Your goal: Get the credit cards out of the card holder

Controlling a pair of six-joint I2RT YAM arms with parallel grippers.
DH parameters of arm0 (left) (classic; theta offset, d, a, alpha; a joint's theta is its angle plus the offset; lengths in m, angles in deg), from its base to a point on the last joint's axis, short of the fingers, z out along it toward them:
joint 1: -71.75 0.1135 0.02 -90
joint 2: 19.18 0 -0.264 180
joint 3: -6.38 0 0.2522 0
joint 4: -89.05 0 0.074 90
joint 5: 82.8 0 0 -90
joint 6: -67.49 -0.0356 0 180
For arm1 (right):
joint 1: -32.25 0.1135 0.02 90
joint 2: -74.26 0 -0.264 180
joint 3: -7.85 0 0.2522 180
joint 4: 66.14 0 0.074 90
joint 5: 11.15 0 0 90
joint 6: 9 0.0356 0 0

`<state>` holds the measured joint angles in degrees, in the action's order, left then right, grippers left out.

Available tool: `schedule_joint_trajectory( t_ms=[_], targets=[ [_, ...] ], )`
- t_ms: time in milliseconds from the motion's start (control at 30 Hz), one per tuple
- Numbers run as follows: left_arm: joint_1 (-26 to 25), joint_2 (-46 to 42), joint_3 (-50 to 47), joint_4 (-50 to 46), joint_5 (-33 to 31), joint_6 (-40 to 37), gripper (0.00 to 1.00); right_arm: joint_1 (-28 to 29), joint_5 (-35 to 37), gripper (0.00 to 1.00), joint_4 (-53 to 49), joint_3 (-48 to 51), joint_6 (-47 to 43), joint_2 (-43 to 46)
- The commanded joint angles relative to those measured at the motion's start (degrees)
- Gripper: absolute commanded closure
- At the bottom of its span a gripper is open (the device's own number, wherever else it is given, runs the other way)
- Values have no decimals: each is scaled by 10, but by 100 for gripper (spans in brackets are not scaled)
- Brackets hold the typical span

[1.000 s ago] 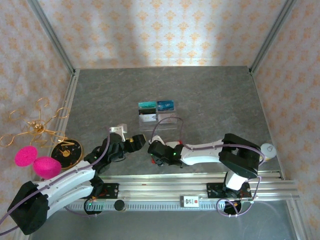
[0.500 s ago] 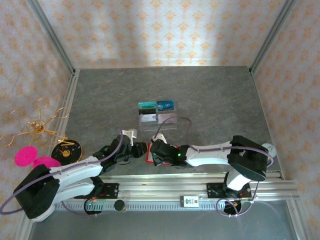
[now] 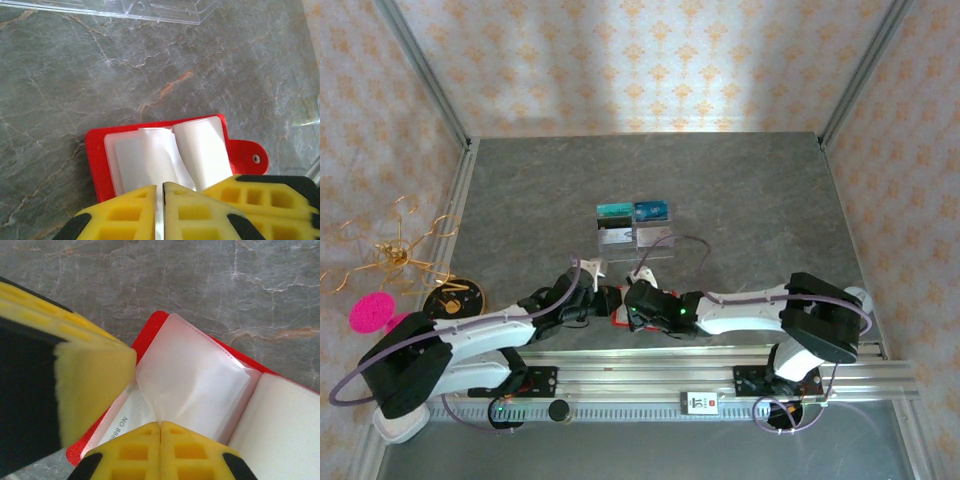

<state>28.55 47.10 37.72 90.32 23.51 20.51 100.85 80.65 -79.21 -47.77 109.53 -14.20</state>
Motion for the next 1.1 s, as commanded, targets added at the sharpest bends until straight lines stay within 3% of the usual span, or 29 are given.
schedule_joint_trajectory(
  t_ms=[0,200,467,767,967,1067],
  targets=[
    [-7,28,15,22,15,-17,87,1,21,98,24,17,11,29],
    [-17,74,45,20,31,-32,87,1,52,73,19,44,31,80],
    [-47,131,81,30,69,-36,83,0,153,71,-62,90,102,172],
    [-86,217,144,-13,83,-55,88,0,176,69,-72,137,126,278],
    [-86,179,119,-2,64,-47,89,-29,60,94,-15,135,92,245],
    [-86,180,116,5,78,-45,88,-76,-13,97,-9,119,84,216]
  ],
)
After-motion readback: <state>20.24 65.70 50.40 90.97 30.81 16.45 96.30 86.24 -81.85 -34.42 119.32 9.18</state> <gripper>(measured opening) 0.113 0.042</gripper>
